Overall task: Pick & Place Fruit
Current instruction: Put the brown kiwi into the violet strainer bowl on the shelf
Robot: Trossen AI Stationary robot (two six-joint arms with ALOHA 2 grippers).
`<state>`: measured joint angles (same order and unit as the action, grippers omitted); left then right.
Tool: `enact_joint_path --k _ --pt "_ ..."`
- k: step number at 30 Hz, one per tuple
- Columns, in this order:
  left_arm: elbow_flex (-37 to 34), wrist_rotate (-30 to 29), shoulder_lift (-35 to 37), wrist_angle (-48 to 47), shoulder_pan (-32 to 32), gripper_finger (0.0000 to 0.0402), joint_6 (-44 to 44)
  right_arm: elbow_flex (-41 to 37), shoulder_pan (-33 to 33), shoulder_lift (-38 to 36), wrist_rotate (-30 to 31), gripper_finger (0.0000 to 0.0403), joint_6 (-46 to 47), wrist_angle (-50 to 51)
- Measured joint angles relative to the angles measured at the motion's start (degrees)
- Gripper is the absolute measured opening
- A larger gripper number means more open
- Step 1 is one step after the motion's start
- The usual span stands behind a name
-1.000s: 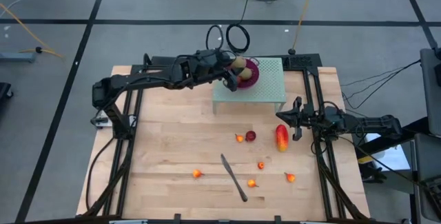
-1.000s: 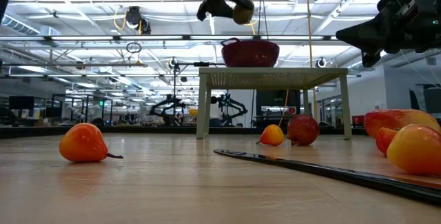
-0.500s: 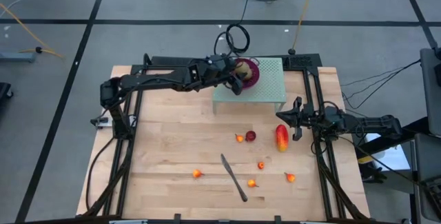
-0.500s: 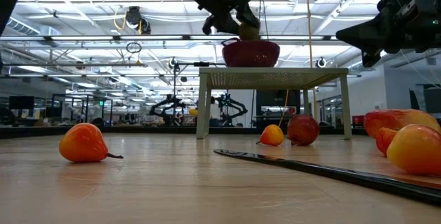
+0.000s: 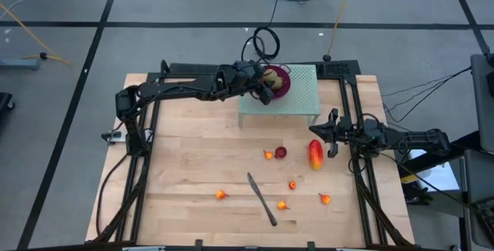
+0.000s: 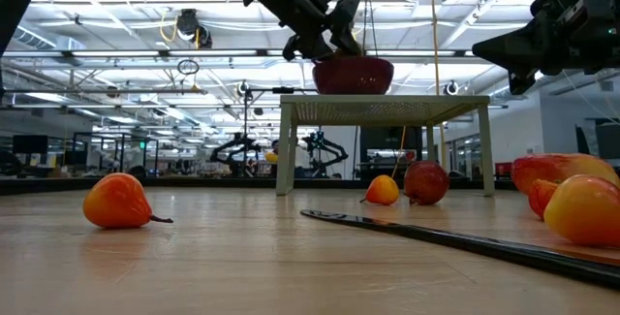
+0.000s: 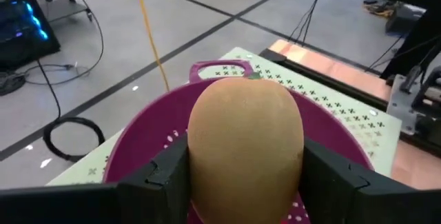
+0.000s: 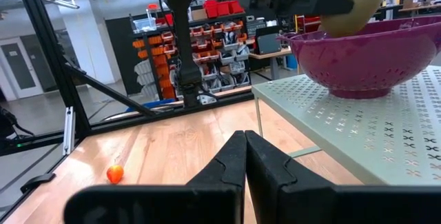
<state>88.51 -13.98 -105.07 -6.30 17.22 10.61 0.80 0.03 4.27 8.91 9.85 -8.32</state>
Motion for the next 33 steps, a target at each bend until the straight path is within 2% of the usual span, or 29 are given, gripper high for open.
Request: enact_joint_path --k 5,13,33 --pt "0.0 0.9 0.1 -1.5 0.2 0.0223 0.0 0.0 0.0 0.0 0.0 0.0000 0.0 0.0" --pt "0.0 0.9 0.1 -2.1 0.3 0.0222 -0.6 0.0 0.0 0.0 0.0 0.0000 0.0 0.0" --pt "0.0 0.4 0.1 -2.0 0.7 0.0295 -1.5 0.0 0.0 0.0 -0.2 0.0000 0.0 0.0"
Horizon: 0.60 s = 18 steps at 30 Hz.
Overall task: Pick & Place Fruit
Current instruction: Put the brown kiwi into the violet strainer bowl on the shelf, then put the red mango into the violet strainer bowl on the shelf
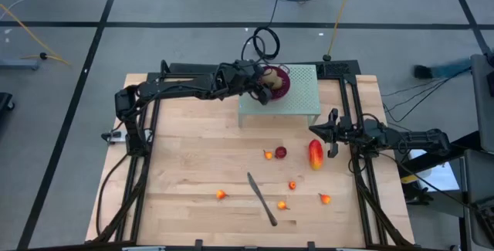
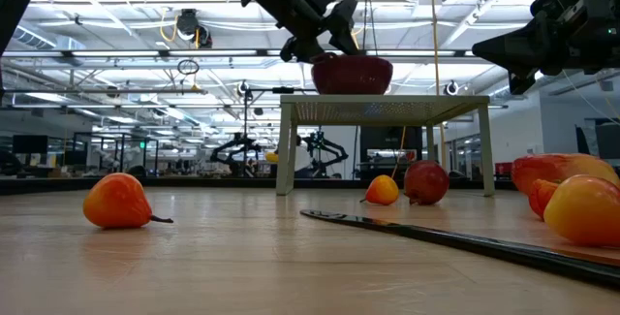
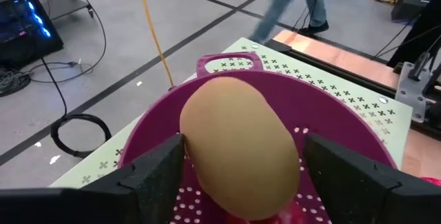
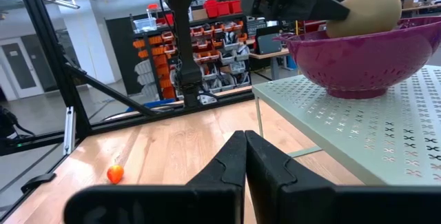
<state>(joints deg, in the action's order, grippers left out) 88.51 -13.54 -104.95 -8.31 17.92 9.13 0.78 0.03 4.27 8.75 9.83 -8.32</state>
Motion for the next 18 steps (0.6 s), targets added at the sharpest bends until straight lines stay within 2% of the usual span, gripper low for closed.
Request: enact_joint_path --k 7,18 --pt "0.0 0.0 0.9 2.4 0.8 0.0307 -0.1 0.0 0.0 0.0 0.0 0.0000 0.0 0.0" --pt "0.0 -1.6 7.3 2.9 0.4 0.0308 -2.5 0.0 0.0 0.0 0.0 0.0000 0.0 0.0"
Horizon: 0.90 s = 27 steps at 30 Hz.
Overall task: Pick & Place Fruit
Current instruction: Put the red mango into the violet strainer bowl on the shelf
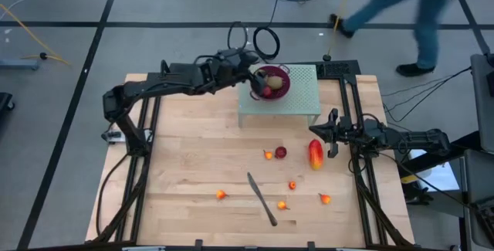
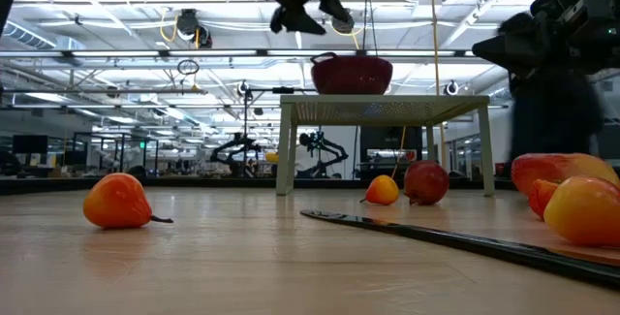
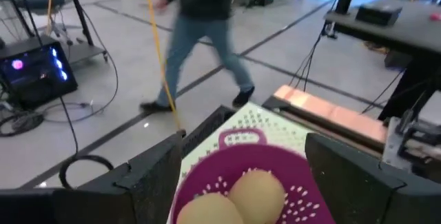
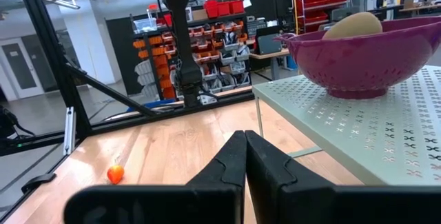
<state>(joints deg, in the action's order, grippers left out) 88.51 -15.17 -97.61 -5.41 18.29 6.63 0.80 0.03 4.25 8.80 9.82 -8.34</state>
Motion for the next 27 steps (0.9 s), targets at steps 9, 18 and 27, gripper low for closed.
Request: enact_joint_path --k 9,18,27 --pt "0.0 0.0 4.4 -1.2 -3.8 0.0308 0.1 0.0 0.0 0.0 0.0 0.0000 0.0 0.0" --pt "0.0 0.1 5.5 -1.3 -6.8 0.0308 3.9 0.0 0.0 0.0 0.0 0.0000 0.0 -0.2" --pt "0.0 0.2 5.5 -4.1 -9.3 0.0279 9.2 0.0 0.0 0.0 0.0 0.0000 9.7 -0.2"
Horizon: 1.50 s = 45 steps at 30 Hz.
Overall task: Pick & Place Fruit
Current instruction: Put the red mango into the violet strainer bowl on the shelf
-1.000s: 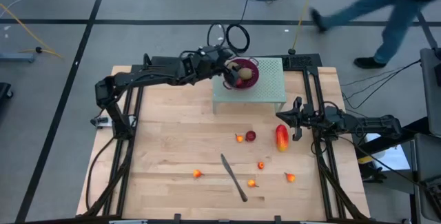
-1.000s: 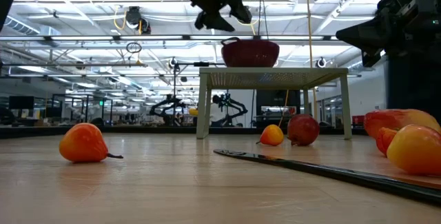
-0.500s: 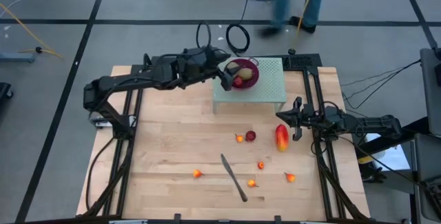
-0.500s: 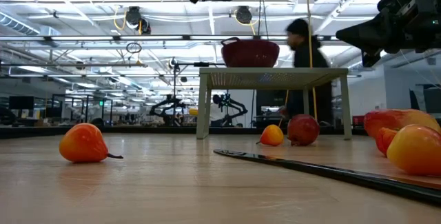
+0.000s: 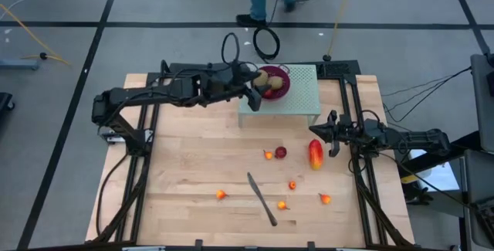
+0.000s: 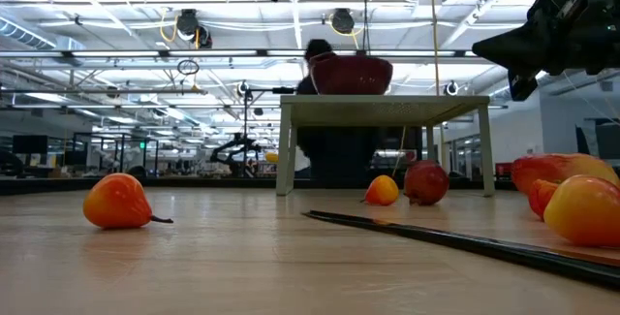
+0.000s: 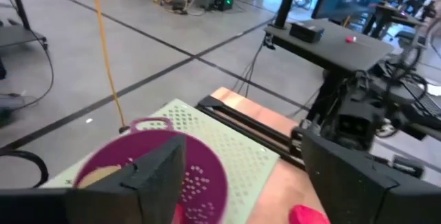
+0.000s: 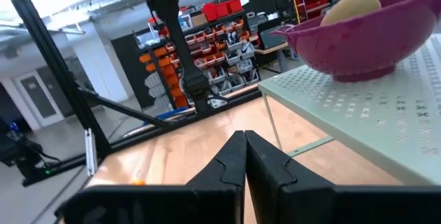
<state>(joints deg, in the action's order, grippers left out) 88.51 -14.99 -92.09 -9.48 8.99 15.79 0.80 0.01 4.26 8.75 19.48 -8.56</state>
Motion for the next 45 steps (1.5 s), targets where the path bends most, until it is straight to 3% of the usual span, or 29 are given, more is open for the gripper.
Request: enact_joint_path --k 6,14,21,37,45 --pt "0.0 -0.3 0.0 -0.7 -2.9 0.0210 0.0 0.0 0.0 0.0 0.0 0.0000 0.9 0.0" --pt "0.0 -7.9 0.0 -2.5 -7.4 0.0102 0.9 0.0 0.0 0.0 0.0 0.0000 0.9 -0.2" --pt "0.0 -7.0 0.0 -3.5 -9.7 0.0011 -0.3 0.0 0.0 0.0 0.0 0.0000 0.9 -0.2" --pt "0.0 -4.6 0.0 -9.5 -11.3 0.0002 0.0 0.0 0.0 0.0 0.0 0.0000 5.0 -0.2" --pt "0.0 -8.6 0.0 -11.6 -13.8 0.0003 0.2 0.0 0.0 0.0 0.0 0.0000 5.4 -0.2"
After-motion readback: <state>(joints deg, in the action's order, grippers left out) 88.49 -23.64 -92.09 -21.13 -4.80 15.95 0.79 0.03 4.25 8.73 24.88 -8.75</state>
